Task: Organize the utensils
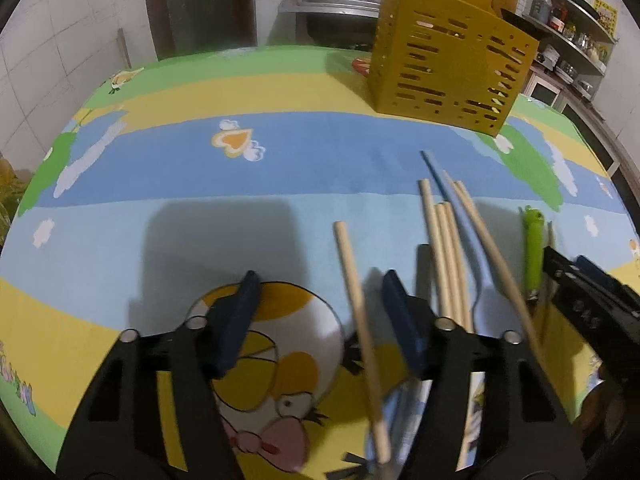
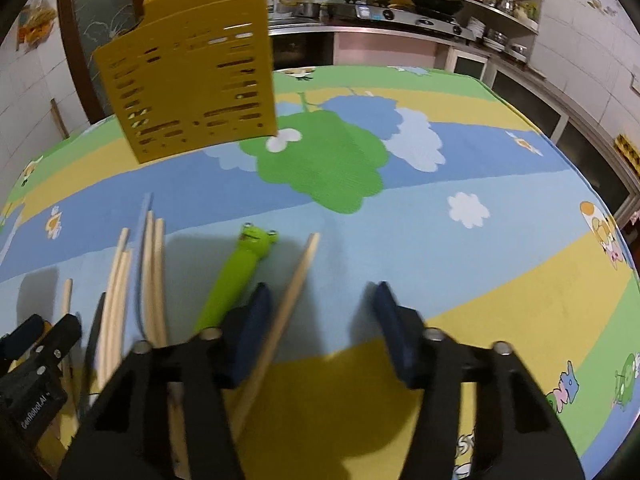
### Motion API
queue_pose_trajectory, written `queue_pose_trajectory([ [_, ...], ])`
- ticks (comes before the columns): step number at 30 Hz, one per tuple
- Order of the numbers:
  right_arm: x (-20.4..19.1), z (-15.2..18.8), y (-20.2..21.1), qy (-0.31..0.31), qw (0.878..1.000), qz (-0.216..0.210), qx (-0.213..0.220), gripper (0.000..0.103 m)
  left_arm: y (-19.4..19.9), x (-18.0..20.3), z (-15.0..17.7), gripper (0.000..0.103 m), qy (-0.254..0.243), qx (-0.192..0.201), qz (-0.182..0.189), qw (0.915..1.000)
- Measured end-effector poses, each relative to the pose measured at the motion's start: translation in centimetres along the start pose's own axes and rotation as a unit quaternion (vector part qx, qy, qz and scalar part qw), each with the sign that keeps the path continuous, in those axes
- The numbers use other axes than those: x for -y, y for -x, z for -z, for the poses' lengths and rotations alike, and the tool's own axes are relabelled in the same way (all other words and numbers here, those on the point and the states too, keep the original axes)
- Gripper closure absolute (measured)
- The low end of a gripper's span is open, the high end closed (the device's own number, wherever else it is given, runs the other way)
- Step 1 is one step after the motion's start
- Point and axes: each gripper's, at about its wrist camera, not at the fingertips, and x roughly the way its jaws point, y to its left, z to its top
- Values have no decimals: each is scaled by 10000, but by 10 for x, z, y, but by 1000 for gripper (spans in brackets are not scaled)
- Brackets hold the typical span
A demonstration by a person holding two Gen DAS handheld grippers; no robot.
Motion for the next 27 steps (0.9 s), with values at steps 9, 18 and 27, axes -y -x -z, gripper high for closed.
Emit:
queue_pose_trajectory([
  [9,-12,-18,-10,41,9999,-27,-124,92,-8,19,-13,93,-141,-137,-63,9998],
  [18,2,-24,-9,-51,9993,-366,0,93,-6,21,-13,97,-71,-20,-11,10000],
  [27,23,-31,35,-118,9927,-901,796,97,35,7,-15,98,166,735,223,9969],
])
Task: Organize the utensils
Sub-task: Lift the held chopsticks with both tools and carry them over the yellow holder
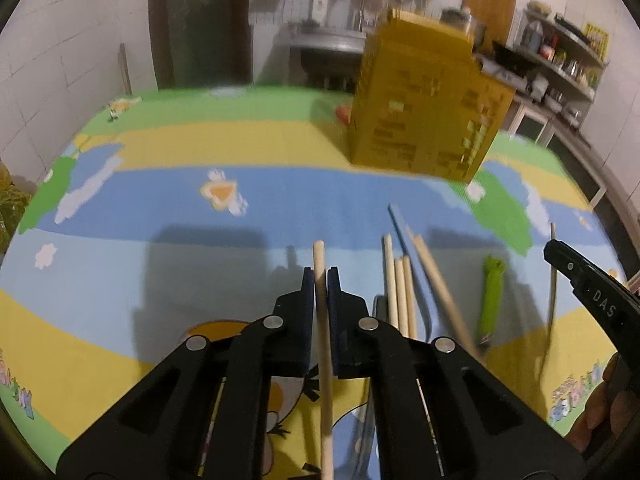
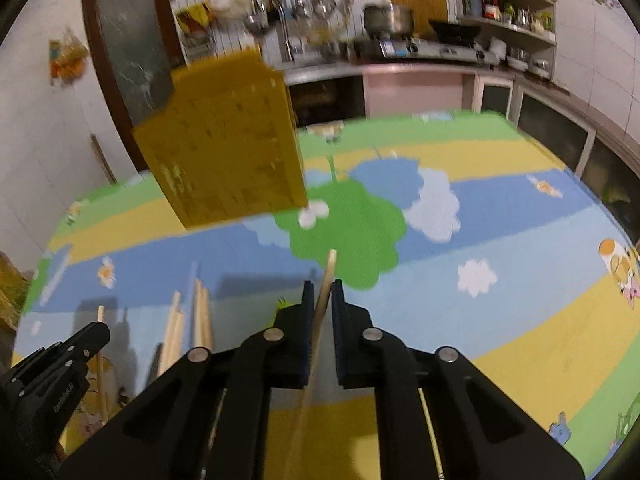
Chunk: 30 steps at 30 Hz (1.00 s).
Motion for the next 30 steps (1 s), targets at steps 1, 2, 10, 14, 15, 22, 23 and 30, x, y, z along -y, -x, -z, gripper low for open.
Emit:
queue_pose_trajectory([
  [1,1,-3,9,8,9999,-55,155,97,5,-2,-2,98,21,80,22,10000],
  [2,3,-5,16,14,9995,-138,288,97,12,-4,-4,98,53,189,51,9998],
  [10,5,-16,59,172,9935,-625,940,97,63,-16,-20,98,188,943,295,9949],
  [14,5,-19,75,200,9881,-889,1242,97,82,-16,-22,98,161,1240,357,9915],
  [15,4,-20,81,265,9855,-947,1383,97,87,-15,-22,98,142,1345,349,9902],
  [22,5,-13,95,421,9767,-1053,1823,97,104,-4,-13,98,-35,1791,268,9835],
  [23,6,-12,96,407,9760,-1068,1851,97,107,-2,-13,98,-37,1857,298,9821],
  [30,8,-56,121,274,9573,-1304,2564,97,139,15,-68,98,-101,2501,610,9663],
])
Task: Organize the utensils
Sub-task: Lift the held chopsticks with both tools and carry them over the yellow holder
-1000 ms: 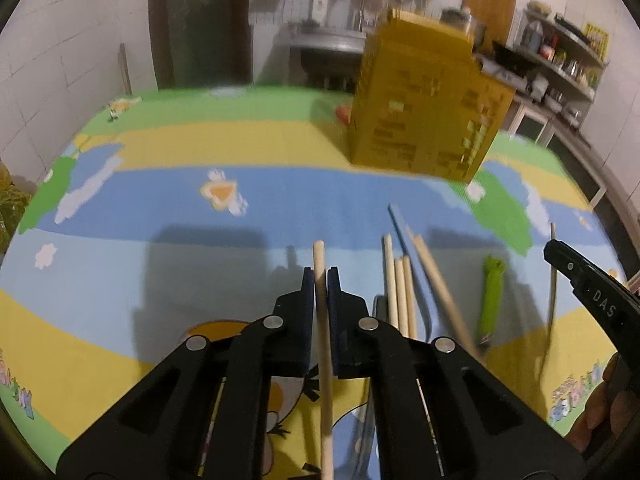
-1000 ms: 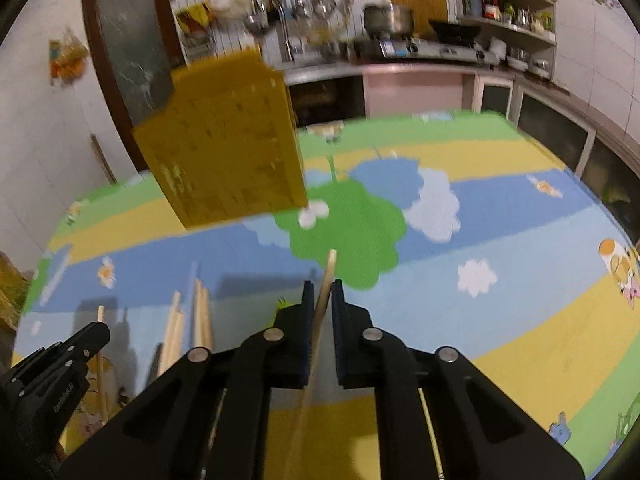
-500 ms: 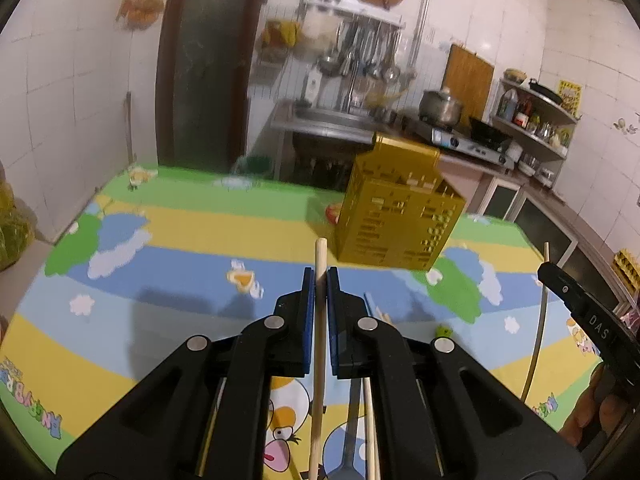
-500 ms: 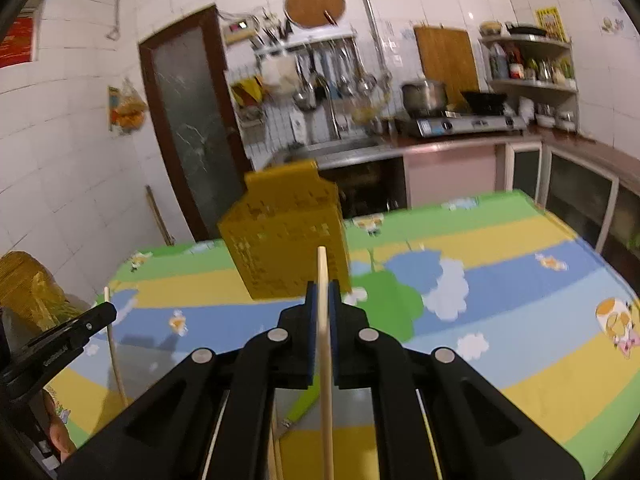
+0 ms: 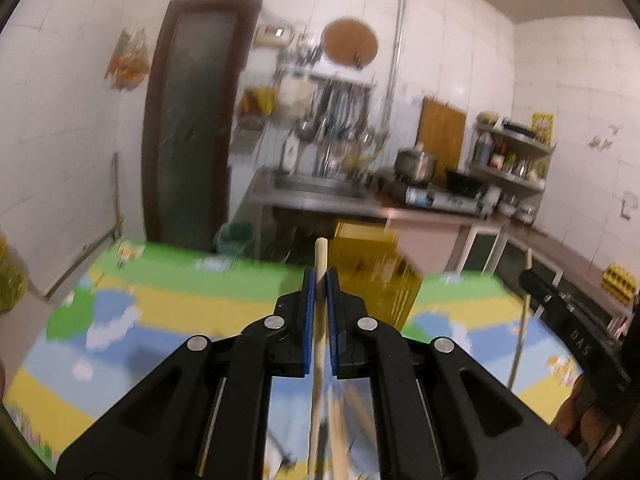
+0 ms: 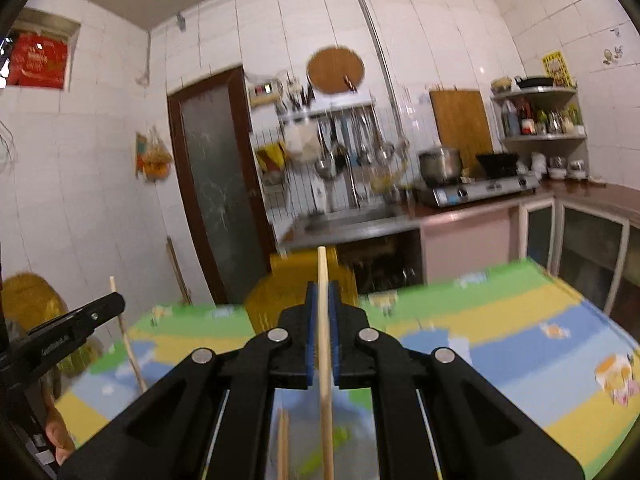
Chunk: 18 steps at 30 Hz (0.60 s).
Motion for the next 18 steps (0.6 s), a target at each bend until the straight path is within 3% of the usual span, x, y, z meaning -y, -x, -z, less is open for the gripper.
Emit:
queue_pose_trajectory([
  [3,0,-36,-25,-3,9993,-99,348,97,-18,13,-44,98,-139,542,72,9984],
  [8,3,-78,-69,-97,9938,-335,1056,97,-64,30,-94,98,-242,1115,141,9934],
  [12,4,-93,-105,-85,9889,-318,1450,97,-105,39,-111,98,-267,1398,143,9897],
  [18,3,-94,-156,51,9854,-270,1680,97,-164,41,-106,98,-245,1416,50,9896],
])
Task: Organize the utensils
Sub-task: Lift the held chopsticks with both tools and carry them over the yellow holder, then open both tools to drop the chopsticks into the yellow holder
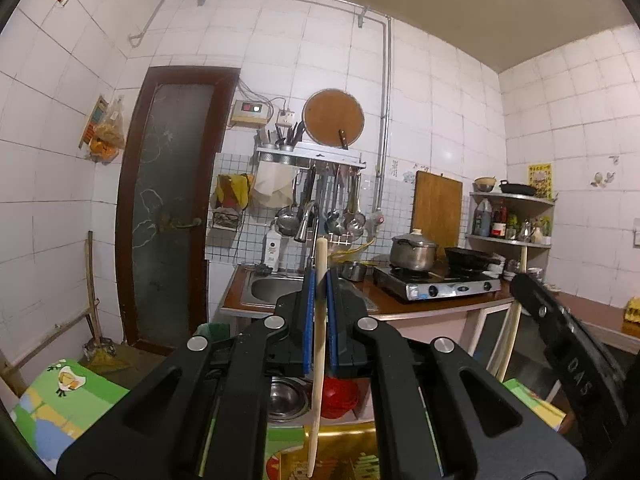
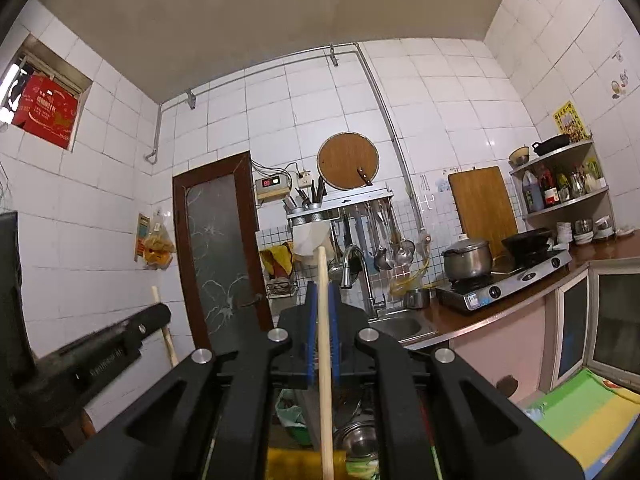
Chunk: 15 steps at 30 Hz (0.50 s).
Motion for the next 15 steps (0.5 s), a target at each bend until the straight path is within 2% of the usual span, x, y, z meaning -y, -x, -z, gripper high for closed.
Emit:
queue_pose_trajectory([
  [5,4,20,-25,136,9999,-6,-46,97,-31,-4,36,98,4,-97,-165,9998],
  [10,9,54,-37,281,9988,-26,-399,97,-46,-7,66,98,-45,-393,-254,9989],
  [15,13,71,-36,298,9968,-31,-743,96,-43,-14,73,98,110,-667,-241,9974],
])
